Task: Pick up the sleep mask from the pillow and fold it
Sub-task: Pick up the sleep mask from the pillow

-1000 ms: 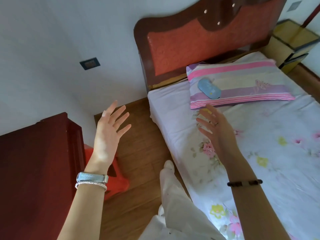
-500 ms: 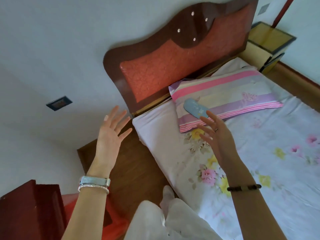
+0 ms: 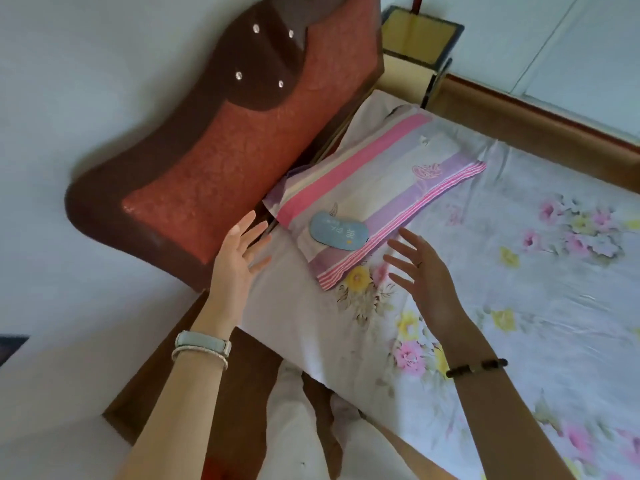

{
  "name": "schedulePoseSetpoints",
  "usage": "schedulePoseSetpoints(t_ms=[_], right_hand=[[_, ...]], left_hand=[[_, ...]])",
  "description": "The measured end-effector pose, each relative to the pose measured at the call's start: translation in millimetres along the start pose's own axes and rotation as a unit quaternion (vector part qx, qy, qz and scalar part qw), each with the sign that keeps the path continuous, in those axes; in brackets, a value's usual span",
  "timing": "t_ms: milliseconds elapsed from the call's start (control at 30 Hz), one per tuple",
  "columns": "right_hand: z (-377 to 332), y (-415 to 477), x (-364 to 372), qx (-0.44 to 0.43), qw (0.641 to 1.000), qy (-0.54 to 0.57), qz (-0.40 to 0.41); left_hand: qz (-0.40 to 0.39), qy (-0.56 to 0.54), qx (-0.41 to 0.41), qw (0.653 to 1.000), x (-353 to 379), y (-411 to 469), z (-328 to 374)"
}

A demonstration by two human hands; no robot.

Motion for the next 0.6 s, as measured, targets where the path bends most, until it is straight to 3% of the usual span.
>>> schedulePoseSetpoints(t_ms=[233, 600], right_hand=[[20, 59, 21, 0.033, 0.993, 0.045, 0.104], [100, 181, 36, 0.094, 0.977, 0.071, 0.179]], left_hand=[[-0.091, 0.057, -0.072, 0.992, 29, 118, -36], [-0.086, 0.123, -0.142, 0.978, 44, 253, -145]])
Point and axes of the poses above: each hand's wrist, its own y-axis towards the middle knuckle, its own x-axis out of the palm, z = x × y, the point moved 6 cm from there along y, towards the middle knuckle, and after that the axes turned 7 degrees about z, right-handed, at the moved point
